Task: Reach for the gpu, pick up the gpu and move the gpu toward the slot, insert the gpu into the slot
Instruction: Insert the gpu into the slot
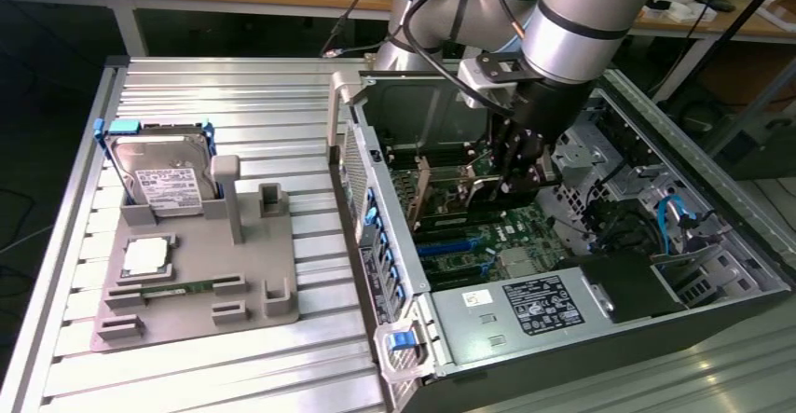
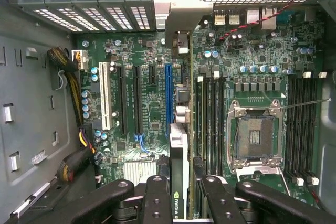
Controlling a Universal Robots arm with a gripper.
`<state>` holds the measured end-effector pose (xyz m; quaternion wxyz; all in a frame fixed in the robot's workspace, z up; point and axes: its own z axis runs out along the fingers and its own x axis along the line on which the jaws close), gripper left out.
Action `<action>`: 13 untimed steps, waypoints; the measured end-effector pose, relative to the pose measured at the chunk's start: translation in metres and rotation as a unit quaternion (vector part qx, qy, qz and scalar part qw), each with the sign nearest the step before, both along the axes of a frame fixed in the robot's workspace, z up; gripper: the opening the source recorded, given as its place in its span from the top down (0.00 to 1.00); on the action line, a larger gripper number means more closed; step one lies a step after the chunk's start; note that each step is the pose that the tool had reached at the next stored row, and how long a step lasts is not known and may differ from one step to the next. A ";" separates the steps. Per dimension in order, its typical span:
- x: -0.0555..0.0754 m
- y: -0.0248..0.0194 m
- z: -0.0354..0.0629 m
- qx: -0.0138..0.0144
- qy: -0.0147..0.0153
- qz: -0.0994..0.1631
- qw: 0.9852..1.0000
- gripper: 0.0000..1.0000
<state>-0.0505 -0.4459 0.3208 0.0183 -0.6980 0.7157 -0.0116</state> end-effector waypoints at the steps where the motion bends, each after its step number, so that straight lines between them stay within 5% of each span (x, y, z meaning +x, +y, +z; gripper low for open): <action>1: 0.000 0.0000 0.0000 0.000 0.000 0.000 1.000 0.73; 13: -0.007 -0.0025 -0.0010 0.000 0.000 0.000 1.000 0.73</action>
